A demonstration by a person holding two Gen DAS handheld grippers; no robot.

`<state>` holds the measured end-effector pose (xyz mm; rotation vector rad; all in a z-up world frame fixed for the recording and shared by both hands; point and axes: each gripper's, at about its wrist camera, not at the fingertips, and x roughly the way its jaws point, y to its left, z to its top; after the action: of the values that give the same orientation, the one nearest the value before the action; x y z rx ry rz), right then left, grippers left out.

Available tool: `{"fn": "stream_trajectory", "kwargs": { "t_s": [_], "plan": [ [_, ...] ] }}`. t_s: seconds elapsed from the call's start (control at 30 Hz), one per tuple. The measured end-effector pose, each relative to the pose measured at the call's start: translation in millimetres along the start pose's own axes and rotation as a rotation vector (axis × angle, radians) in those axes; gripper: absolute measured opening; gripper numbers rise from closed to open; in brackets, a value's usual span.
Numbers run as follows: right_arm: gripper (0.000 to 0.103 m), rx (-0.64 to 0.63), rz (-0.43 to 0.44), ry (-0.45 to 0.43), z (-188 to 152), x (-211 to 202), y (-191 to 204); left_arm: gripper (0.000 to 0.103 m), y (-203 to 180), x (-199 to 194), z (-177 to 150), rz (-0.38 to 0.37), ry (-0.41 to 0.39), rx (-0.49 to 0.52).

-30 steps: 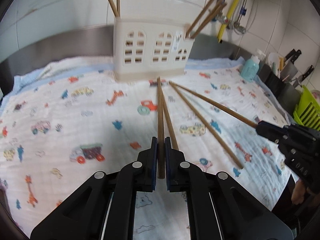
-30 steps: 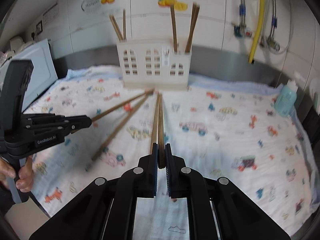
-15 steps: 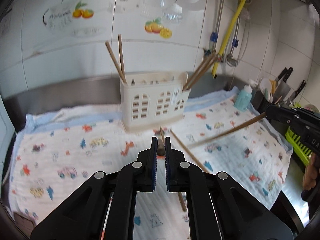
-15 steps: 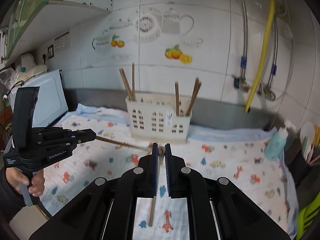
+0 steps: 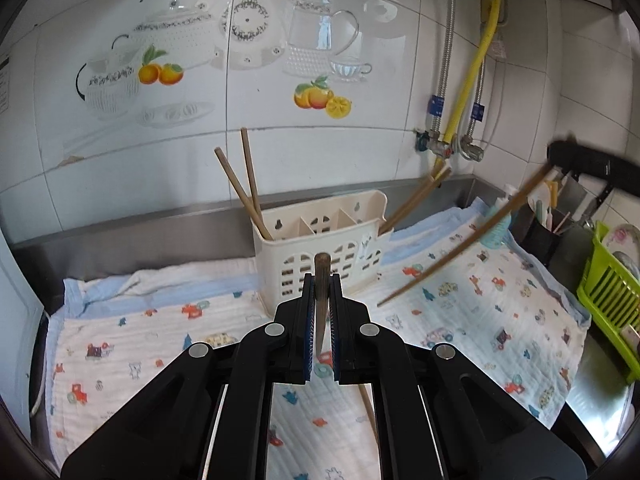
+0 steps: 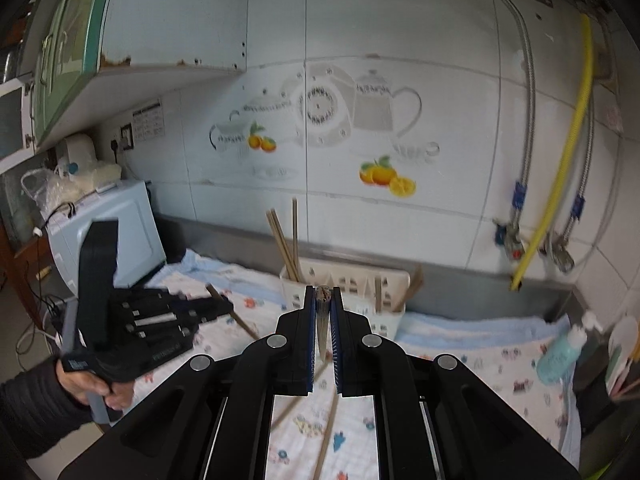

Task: Organize utensils
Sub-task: 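Lift the left tool's chopstick into the white holder while the right tool inserts its chopstick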

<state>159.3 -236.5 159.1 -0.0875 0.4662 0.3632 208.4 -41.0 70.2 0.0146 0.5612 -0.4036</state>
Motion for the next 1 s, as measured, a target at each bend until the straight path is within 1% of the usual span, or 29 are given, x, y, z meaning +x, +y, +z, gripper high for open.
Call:
{"fn": "stream_trajectory", "kwargs": {
  "t_s": [0.2, 0.23, 0.3, 0.43, 0.6, 0.7, 0.77, 0.93, 1.0],
  "plan": [
    [0.007, -0.029, -0.035, -0.044, 41.7, 3.5, -7.8, 0.006, 1.0, -3.4, 22.0, 0.005, -0.03, 0.019],
    [0.007, -0.039, -0.054, -0.052, 49.1, 5.6, -9.2, 0.006, 1.5, -5.0, 28.2, 0.003, -0.039, 0.021],
    [0.007, -0.039, -0.061, -0.052, 59.0, 10.4, -14.0, 0.006, 1.4, -8.1, 38.5, 0.003, -0.054, 0.025],
    [0.007, -0.051, -0.112, -0.042, 72.6, 24.7, -23.5, 0.006, 0.1, -20.4, 66.3, 0.017, -0.111, 0.047],
    [0.007, -0.04, -0.144, 0.015, 73.8, 52.5, -37.4, 0.006, -2.3, -37.4, 105.0, 0.035, -0.201, 0.067],
    [0.007, -0.041, -0.166, 0.053, 70.0, 69.9, -44.9, 0.006, -4.5, -37.6, 125.2, 0.053, -0.238, 0.082],
    [0.007, -0.031, -0.167, 0.073, 67.6, 79.0, -51.3, 0.006, -5.3, -34.9, 133.0, 0.077, -0.258, 0.091],
    [0.007, -0.011, -0.161, 0.101, 62.2, 94.2, -60.5, 0.006, -1.6, -16.6, 140.5, 0.089, -0.263, 0.073],
    [0.007, -0.011, -0.158, 0.117, 59.2, 100.3, -62.6, 0.006, 0.7, -4.6, 138.6, 0.089, -0.246, 0.056]
  ]
}}
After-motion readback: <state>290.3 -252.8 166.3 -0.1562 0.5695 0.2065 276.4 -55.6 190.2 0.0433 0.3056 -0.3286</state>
